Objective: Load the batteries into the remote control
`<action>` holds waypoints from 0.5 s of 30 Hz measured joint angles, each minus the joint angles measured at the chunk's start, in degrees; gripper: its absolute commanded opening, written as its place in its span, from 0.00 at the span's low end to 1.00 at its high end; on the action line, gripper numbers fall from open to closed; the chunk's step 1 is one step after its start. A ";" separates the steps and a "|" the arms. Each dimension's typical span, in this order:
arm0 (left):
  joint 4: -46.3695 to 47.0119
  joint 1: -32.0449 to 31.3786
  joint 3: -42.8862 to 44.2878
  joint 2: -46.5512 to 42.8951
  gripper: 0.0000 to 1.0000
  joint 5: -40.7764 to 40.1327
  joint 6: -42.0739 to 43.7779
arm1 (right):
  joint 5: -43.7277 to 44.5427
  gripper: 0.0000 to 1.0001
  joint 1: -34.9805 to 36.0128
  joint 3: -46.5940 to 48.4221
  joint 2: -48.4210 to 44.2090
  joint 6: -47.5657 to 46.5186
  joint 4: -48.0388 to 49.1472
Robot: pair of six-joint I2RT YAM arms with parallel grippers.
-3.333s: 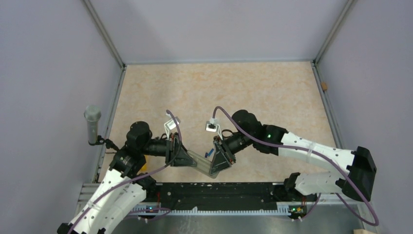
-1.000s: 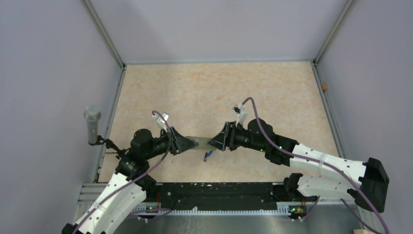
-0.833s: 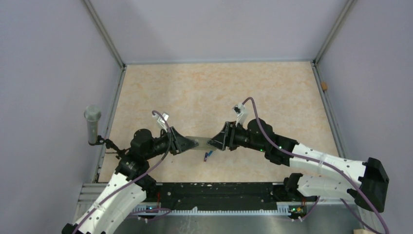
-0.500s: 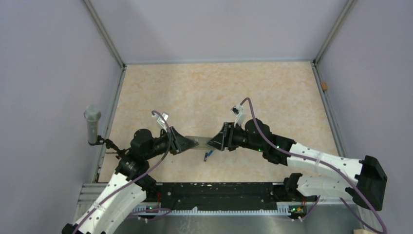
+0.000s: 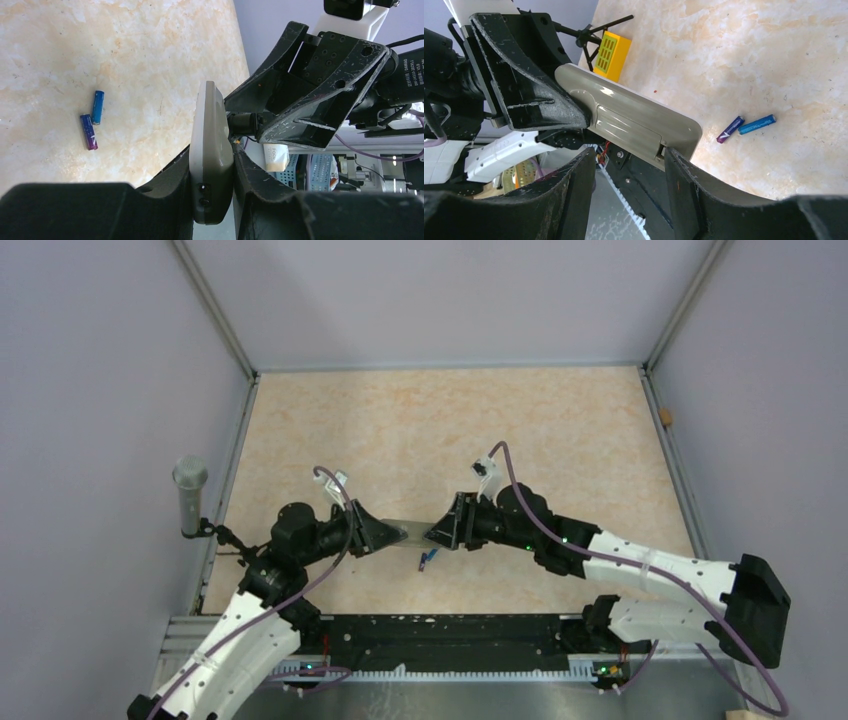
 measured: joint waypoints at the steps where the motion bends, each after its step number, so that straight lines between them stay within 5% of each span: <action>1: -0.09 0.00 0.02 0.15 0.00 0.00 0.00 | 0.04 0.52 0.00 0.00 0.22 0.09 0.00; 15: -0.26 0.11 0.00 0.28 0.00 0.04 -0.59 | 0.98 0.52 0.00 -0.11 0.81 1.49 0.44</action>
